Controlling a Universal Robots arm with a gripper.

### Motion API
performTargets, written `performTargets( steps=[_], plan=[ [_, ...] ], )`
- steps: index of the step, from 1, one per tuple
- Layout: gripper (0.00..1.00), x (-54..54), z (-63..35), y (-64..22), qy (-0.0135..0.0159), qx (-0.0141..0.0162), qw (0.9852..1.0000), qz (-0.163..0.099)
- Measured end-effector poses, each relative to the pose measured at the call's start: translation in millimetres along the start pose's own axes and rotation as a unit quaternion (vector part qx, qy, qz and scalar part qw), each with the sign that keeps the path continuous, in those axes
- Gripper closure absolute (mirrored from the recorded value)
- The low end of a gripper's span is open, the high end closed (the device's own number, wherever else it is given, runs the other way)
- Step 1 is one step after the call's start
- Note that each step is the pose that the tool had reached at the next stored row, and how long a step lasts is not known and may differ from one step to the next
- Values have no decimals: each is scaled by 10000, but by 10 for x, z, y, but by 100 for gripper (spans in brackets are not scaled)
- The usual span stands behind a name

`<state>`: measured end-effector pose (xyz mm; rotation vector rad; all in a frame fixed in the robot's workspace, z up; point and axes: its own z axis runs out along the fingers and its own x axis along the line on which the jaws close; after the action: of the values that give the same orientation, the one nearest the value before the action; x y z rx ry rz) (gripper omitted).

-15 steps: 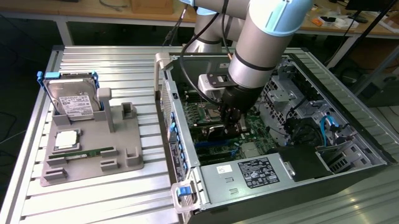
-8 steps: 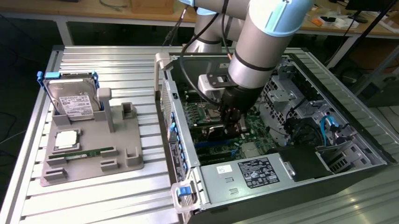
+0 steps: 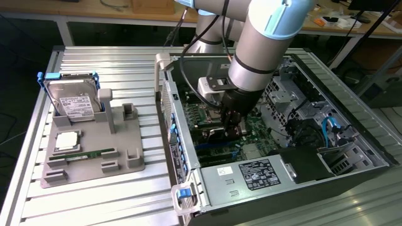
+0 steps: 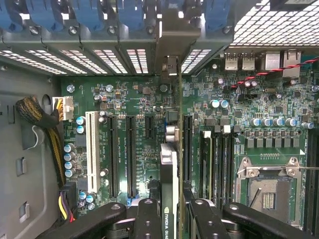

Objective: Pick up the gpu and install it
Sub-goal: 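Insert the gpu into the slot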

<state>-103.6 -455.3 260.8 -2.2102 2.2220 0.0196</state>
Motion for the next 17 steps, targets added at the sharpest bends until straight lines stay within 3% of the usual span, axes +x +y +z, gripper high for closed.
performTargets(
  steps=[8,11,17],
  plan=[
    [73,22,72,-1,0,0,10000,0],
    [73,24,183,0,1,-1,10000,0],
    [73,24,184,0,0,-1,10000,0]
  ],
)
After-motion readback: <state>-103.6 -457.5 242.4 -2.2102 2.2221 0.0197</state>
